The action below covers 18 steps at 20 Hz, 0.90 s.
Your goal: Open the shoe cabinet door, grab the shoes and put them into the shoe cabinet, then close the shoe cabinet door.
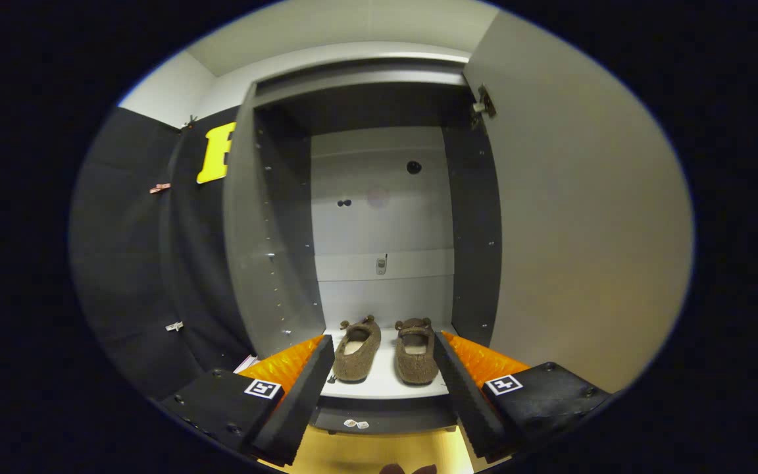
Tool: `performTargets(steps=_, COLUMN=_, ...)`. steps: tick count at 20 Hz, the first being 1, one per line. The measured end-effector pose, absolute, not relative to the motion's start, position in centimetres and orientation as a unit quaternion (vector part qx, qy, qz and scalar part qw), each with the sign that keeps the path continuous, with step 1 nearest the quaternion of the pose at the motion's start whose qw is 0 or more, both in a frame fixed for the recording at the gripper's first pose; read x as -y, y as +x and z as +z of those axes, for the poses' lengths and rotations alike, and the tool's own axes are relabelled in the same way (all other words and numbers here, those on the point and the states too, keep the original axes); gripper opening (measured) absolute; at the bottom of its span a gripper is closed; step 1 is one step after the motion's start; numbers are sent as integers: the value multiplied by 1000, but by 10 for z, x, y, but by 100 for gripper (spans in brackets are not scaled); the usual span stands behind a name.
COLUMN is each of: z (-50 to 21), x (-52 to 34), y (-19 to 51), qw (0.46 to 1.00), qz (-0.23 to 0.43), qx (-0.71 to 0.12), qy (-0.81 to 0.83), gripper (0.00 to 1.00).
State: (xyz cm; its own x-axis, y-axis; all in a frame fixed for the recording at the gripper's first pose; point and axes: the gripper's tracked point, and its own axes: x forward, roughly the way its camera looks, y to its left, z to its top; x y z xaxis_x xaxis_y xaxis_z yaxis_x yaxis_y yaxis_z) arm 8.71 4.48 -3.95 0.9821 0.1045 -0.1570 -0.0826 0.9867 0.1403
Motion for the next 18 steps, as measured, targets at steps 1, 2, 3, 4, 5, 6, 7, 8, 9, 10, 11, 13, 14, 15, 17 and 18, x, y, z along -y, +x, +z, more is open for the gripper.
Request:
performTargets(steps=1, z=-37, x=-45, y=70, qw=993, qz=51, qx=-80, qy=62, gripper=96)
performTargets(steps=2, z=-37, x=-45, y=53, qw=993, qz=56, qx=-81, qy=59, gripper=97)
performTargets(steps=3, z=-38, x=-46, y=37, qw=993, qz=60, qx=-83, qy=60, gripper=97)
performTargets(steps=4, z=-38, x=-46, y=21, qw=992, qz=63, qx=-85, qy=62, gripper=97)
performTargets(steps=5, z=-39, x=-43, y=5, qw=992, qz=62, qx=-87, qy=67, gripper=97)
performTargets(steps=6, z=-37, x=-38, y=-10, qw=992, qz=61, qx=-85, qy=74, gripper=97)
performTargets(steps=7, z=-35, x=-36, y=-24, qw=991, qz=65, qx=-80, qy=80, gripper=97)
performTargets(steps=8, z=-33, x=-31, y=-37, qw=991, qz=69, qx=-80, qy=80, gripper=97)
performTargets(steps=9, z=-33, x=-22, y=-49, qw=992, qz=70, qx=-78, qy=77, gripper=96)
performTargets(steps=10, z=-32, x=-12, y=-61, qw=992, qz=65, qx=-80, qy=74, gripper=97)
performTargets(steps=11, z=-29, x=-4, y=-73, qw=992, qz=62, qx=-80, qy=76, gripper=97)
performTargets(steps=13, z=-22, x=17, y=-100, qw=992, qz=51, qx=-77, qy=84, gripper=97)
performTargets(steps=14, z=-20, x=25, y=-110, qw=992, qz=48, qx=-77, qy=87, gripper=96)
performTargets(steps=15, z=-19, x=36, y=-123, qw=992, qz=43, qx=-80, qy=89, gripper=96)
performTargets(steps=17, z=-17, x=55, y=-147, qw=991, qz=38, qx=-85, qy=96, gripper=97)
performTargets(steps=18, z=-17, x=66, y=-157, qw=990, qz=37, qx=-89, qy=99, gripper=97)
